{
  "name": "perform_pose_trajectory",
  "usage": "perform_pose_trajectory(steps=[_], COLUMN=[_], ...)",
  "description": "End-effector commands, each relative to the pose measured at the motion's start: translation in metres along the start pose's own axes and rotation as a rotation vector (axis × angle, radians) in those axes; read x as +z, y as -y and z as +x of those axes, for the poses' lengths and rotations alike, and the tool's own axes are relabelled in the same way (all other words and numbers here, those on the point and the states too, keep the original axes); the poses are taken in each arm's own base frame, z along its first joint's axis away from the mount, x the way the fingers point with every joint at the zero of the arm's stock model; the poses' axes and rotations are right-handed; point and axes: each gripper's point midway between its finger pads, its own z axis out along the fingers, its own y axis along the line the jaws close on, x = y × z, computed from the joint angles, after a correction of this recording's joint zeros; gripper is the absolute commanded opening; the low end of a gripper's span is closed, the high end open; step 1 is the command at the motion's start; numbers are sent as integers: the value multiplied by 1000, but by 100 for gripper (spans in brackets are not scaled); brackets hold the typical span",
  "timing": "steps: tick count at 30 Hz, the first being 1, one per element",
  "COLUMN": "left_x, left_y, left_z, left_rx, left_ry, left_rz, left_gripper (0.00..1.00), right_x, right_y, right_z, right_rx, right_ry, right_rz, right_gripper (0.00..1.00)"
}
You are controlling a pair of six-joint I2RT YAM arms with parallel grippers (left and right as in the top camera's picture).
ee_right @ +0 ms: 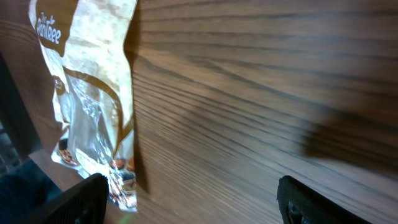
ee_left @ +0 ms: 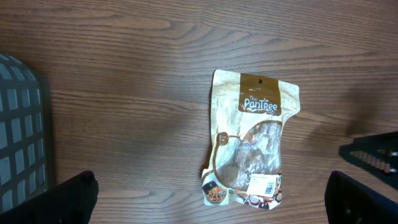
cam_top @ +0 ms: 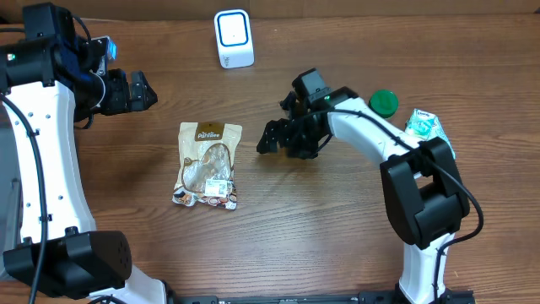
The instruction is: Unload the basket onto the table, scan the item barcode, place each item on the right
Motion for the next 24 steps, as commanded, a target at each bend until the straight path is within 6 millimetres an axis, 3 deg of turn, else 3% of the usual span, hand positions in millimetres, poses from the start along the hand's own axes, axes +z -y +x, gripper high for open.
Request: perform_pose_trajectory(steps=[1, 5, 9, 18, 22, 24], left_x=[-7, -7, -7, -7, -7, -7], left_y=[3, 3, 3, 3, 3, 3], left_z=[-3, -3, -3, -3, -3, -3], left_rx=[38, 38, 38, 38, 38, 38], left_ry=[23, 23, 23, 23, 23, 23], left_rz=[-3, -3, -3, -3, -3, -3], left_gripper=[100, 100, 100, 100, 99, 99], right_x=[21, 41, 56, 87, 100, 110], right_y=[-20, -44, -51, -88, -86, -76], right_z=[17, 25, 26, 26, 29, 29], right_rx=[21, 12, 64, 15, 31, 44], right_ry=[-28, -13, 63, 110, 107, 109], right_rz=[-32, -46, 40, -38, -31, 3], right_gripper=[84, 83, 80, 68, 62, 57])
